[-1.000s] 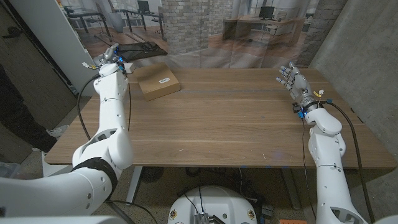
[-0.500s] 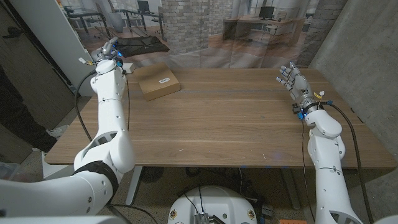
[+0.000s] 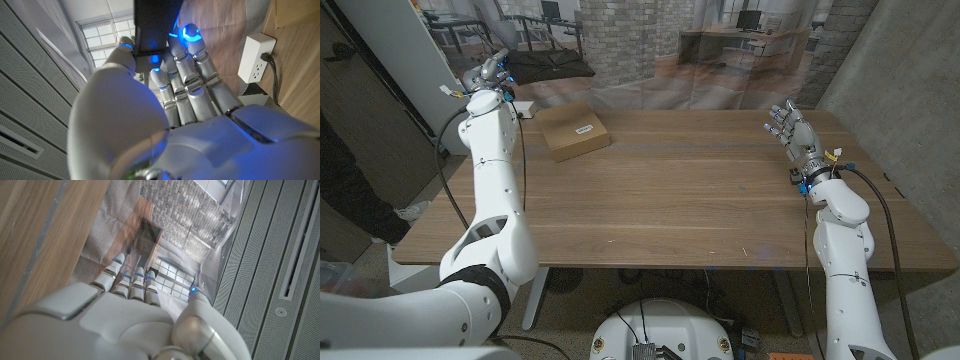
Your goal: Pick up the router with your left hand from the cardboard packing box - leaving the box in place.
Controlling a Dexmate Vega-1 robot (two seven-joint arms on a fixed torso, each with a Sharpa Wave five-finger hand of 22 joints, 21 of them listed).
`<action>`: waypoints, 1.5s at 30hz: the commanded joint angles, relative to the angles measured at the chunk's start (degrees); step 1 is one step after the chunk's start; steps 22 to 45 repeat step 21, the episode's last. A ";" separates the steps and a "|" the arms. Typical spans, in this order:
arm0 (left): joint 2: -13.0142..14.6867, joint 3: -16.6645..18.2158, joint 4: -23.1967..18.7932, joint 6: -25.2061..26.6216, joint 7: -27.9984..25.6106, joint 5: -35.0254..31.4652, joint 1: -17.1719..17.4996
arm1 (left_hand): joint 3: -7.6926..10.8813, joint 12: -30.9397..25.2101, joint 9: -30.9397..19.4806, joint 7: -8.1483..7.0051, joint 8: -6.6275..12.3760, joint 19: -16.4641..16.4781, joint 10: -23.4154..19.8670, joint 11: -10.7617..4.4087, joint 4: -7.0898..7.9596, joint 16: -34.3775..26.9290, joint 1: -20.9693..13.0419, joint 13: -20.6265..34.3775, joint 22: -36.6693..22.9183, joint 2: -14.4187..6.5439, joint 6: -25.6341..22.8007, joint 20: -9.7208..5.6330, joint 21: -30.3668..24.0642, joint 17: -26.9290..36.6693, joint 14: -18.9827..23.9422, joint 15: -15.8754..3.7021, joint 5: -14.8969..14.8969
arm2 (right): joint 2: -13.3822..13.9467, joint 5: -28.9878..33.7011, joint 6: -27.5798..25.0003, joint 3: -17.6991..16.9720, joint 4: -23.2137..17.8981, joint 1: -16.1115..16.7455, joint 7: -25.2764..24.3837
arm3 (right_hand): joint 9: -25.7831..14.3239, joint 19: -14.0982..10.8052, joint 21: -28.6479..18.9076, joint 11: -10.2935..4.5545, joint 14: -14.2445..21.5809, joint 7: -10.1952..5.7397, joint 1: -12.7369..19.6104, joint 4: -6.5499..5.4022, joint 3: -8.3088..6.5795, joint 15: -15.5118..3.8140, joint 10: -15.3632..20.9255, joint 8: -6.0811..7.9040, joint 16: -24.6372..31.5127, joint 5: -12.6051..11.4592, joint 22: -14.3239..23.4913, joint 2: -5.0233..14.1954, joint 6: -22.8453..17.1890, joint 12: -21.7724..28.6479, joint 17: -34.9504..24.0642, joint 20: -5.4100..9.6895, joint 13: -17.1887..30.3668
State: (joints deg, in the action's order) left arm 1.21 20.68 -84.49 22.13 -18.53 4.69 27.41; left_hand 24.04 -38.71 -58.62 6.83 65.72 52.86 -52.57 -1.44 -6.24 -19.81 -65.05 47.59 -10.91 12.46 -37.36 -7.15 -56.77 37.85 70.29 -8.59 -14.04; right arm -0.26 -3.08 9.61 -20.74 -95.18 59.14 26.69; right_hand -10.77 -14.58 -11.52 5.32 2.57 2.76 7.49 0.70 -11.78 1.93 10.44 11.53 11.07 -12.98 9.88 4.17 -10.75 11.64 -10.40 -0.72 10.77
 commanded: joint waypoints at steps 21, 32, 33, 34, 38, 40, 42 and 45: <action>0.68 0.66 -8.49 3.99 3.94 -1.56 2.51 | 3.79 1.14 0.13 -0.36 0.93 -1.01 -1.12 -0.30 -2.94 1.09 -12.77 0.60 0.24 -12.65 0.09 -0.13 -2.59 0.60 5.28 -4.16 -0.83 | -1.03 0.19 2.98 2.27 4.42 -2.29 0.83 | -0.15 -0.64 0.07 -0.03 0.56 0.09 -0.46 -0.05 0.33 0.09 0.59 -0.14 -0.09 -0.54 0.15 0.06 -0.59 -0.12 -0.17 0.13 0.26; 0.68 0.66 -8.49 3.99 3.94 -1.56 2.51 | 3.79 1.14 0.13 -0.36 0.93 -1.01 -1.12 -0.30 -2.94 1.09 -12.77 0.60 0.24 -12.65 0.09 -0.13 -2.59 0.60 5.28 -4.16 -0.83 | -1.03 0.19 2.98 2.27 4.42 -2.29 0.83 | -0.15 -0.64 0.07 -0.03 0.56 0.09 -0.46 -0.05 0.33 0.09 0.59 -0.14 -0.09 -0.54 0.15 0.06 -0.59 -0.12 -0.17 0.13 0.26; 0.68 0.66 -8.49 3.99 3.94 -1.56 2.51 | 3.79 1.14 0.13 -0.36 0.93 -1.01 -1.12 -0.30 -2.94 1.09 -12.77 0.60 0.24 -12.65 0.09 -0.13 -2.59 0.60 5.28 -4.16 -0.83 | -1.03 0.19 2.98 2.27 4.42 -2.29 0.83 | -0.15 -0.64 0.07 -0.03 0.56 0.09 -0.46 -0.05 0.33 0.09 0.59 -0.14 -0.09 -0.54 0.15 0.06 -0.59 -0.12 -0.17 0.13 0.26; 0.68 0.66 -8.49 3.99 3.94 -1.56 2.51 | 3.79 1.14 0.13 -0.36 0.93 -1.01 -1.12 -0.30 -2.94 1.09 -12.77 0.60 0.24 -12.65 0.09 -0.13 -2.59 0.60 5.28 -4.16 -0.83 | -1.03 0.19 2.98 2.27 4.42 -2.29 0.83 | -0.15 -0.64 0.07 -0.03 0.56 0.09 -0.46 -0.05 0.33 0.09 0.59 -0.14 -0.09 -0.54 0.15 0.06 -0.59 -0.12 -0.17 0.13 0.26; 0.68 0.66 -8.49 3.99 3.94 -1.56 2.51 | 3.79 1.14 0.13 -0.36 0.93 -1.01 -1.12 -0.30 -2.94 1.09 -12.77 0.60 0.24 -12.65 0.09 -0.13 -2.59 0.60 5.28 -4.16 -0.83 | -1.03 0.19 2.98 2.27 4.42 -2.29 0.83 | -0.15 -0.64 0.07 -0.03 0.56 0.09 -0.46 -0.05 0.33 0.09 0.59 -0.14 -0.09 -0.54 0.15 0.06 -0.59 -0.12 -0.17 0.13 0.26; 0.68 0.66 -8.49 3.99 3.94 -1.56 2.51 | 3.79 1.14 0.13 -0.36 0.93 -1.01 -1.12 -0.30 -2.94 1.09 -12.77 0.60 0.24 -12.65 0.09 -0.13 -2.59 0.60 5.28 -4.16 -0.83 | -1.03 0.19 2.98 2.27 4.42 -2.29 0.83 | -0.15 -0.64 0.07 -0.03 0.56 0.09 -0.46 -0.05 0.33 0.09 0.59 -0.14 -0.09 -0.54 0.15 0.06 -0.59 -0.12 -0.17 0.13 0.26; 0.68 0.66 -8.49 3.99 3.94 -1.56 2.51 | 3.79 1.14 0.13 -0.36 0.93 -1.01 -1.12 -0.30 -2.94 1.09 -12.77 0.60 0.24 -12.65 0.09 -0.13 -2.59 0.60 5.28 -4.16 -0.83 | -1.03 0.19 2.98 2.27 4.42 -2.29 0.83 | -0.15 -0.64 0.07 -0.03 0.56 0.09 -0.46 -0.05 0.33 0.09 0.59 -0.14 -0.09 -0.54 0.15 0.06 -0.59 -0.12 -0.17 0.13 0.26; 0.68 0.66 -8.49 3.99 3.94 -1.56 2.51 | 3.79 1.14 0.13 -0.36 0.93 -1.01 -1.12 -0.30 -2.94 1.09 -12.77 0.60 0.24 -12.65 0.09 -0.13 -2.59 0.60 5.28 -4.16 -0.83 | -1.03 0.19 2.98 2.27 4.42 -2.29 0.83 | -0.15 -0.64 0.07 -0.03 0.56 0.09 -0.46 -0.05 0.33 0.09 0.59 -0.14 -0.09 -0.54 0.15 0.06 -0.59 -0.12 -0.17 0.13 0.26</action>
